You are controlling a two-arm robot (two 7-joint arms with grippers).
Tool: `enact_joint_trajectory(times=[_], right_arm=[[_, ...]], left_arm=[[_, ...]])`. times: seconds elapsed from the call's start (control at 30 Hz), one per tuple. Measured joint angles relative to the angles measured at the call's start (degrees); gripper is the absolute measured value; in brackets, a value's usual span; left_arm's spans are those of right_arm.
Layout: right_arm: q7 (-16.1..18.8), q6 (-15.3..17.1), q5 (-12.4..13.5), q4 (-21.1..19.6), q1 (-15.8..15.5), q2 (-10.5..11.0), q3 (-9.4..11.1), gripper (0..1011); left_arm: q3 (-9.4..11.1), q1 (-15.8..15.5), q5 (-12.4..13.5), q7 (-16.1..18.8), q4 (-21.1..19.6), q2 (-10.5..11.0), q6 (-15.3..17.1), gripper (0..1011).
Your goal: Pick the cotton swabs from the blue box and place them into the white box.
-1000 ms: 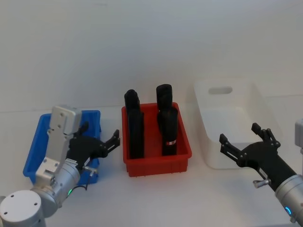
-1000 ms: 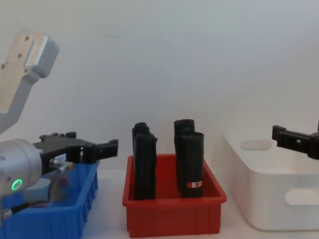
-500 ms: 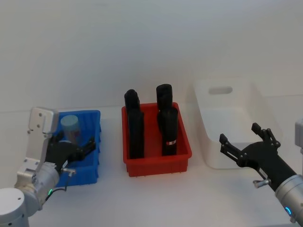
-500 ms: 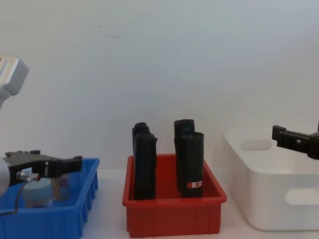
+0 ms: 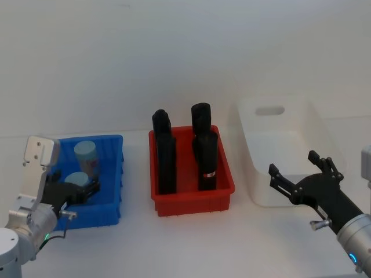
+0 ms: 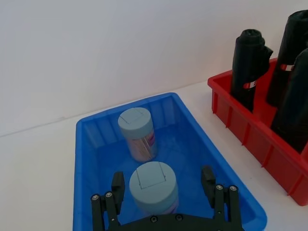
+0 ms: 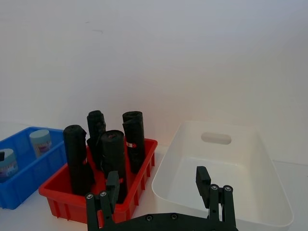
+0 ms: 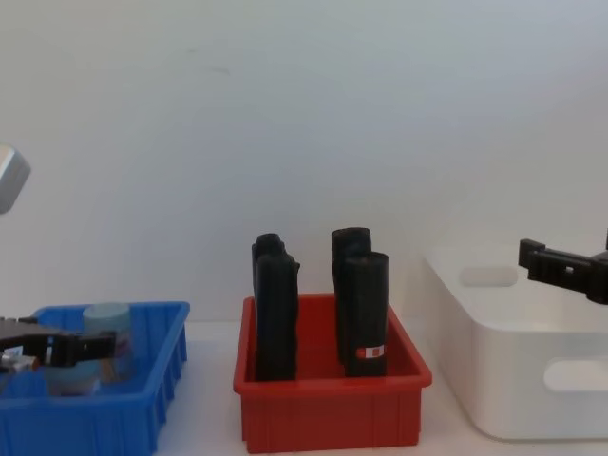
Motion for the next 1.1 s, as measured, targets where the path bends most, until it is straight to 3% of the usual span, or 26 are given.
enact_joint_trajectory(times=[1.1], right_arm=[[0.0, 0.0, 0.0, 0.0, 0.0, 0.0, 0.0, 1002]], left_arm=[[-1.6, -5.3, -1.4, -8.7, 11.3, -1.4, -2.2, 1004]])
